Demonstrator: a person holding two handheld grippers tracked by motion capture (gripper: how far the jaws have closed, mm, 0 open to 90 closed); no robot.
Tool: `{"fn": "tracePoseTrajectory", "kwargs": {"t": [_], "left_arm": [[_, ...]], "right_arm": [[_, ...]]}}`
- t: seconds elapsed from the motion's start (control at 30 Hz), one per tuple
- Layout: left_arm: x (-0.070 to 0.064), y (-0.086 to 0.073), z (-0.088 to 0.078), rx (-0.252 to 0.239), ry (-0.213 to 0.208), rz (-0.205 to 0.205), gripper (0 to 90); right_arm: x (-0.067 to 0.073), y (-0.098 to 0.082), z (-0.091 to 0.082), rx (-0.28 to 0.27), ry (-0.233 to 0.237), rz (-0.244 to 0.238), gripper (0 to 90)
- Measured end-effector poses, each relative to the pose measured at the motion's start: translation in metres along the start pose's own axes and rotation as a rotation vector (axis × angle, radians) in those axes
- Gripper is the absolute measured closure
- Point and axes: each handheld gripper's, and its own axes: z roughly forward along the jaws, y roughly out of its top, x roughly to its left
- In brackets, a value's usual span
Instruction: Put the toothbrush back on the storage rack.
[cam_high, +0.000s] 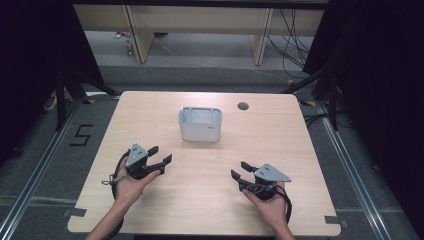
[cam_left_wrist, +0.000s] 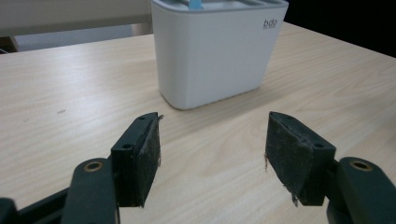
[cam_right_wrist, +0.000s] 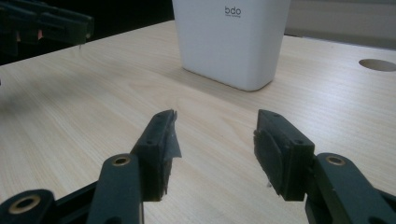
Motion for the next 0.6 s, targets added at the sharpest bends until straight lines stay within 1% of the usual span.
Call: {"fn": "tracePoseTrajectory", "kwargs": {"t": [0.03,0.13,0.17,0.23,0.27,0.33,0.37,0.4,0.43,0.47,0.5,0.53,0.57,0.6], "left_arm": [[0.000,-0.004,-0.002,0.003,0.010,-0.001,34.8],[0.000,-0.014,-0.003,-0.008,0.011,-0.008,34.7],[0.000,-0.015,-0.005,0.006,0.015,-0.005,34.6],[0.001,-0.018,-0.005,-0.008,0.011,-0.003,34.4],[0.001,-0.019,-0.006,-0.002,0.020,0.003,34.3],[0.001,-0.022,-0.007,-0.009,0.016,0.007,34.2],[0.000,-0.023,-0.007,-0.010,0.018,0.001,34.2],[0.000,-0.023,-0.007,-0.015,0.016,0.012,34.0],[0.000,-0.023,-0.007,-0.020,0.015,0.015,34.0],[0.000,-0.024,-0.007,-0.028,0.011,0.018,34.1],[0.000,-0.023,-0.008,-0.023,0.011,0.028,34.0],[-0.001,-0.024,-0.008,-0.026,0.011,0.031,33.9],[-0.001,-0.024,-0.007,-0.038,0.011,0.032,33.9],[-0.002,-0.024,-0.008,-0.041,0.015,0.034,33.9]], "right_arm": [[0.000,0.000,0.000,0.005,0.006,-0.001,48.7],[0.000,0.000,-0.001,0.003,-0.003,-0.001,48.7],[0.000,0.000,-0.001,0.006,-0.002,0.002,48.6],[0.000,0.000,-0.001,0.005,-0.003,0.001,48.7],[0.000,0.000,-0.001,0.007,-0.001,0.000,48.6],[0.000,0.000,0.000,-0.001,-0.001,-0.002,48.7],[0.003,-0.001,-0.001,0.001,-0.009,0.025,48.7],[0.001,0.000,-0.001,0.010,-0.006,0.005,48.7],[0.001,-0.001,0.000,0.007,-0.001,0.005,48.7],[0.000,-0.001,0.001,0.004,0.007,-0.012,48.7],[0.000,-0.001,0.000,0.012,-0.001,-0.009,48.7],[0.000,-0.002,0.001,0.005,-0.001,-0.002,48.7],[0.000,-0.002,0.001,0.006,0.002,-0.005,48.7],[0.000,-0.002,0.002,0.005,0.006,-0.018,48.7]]}}
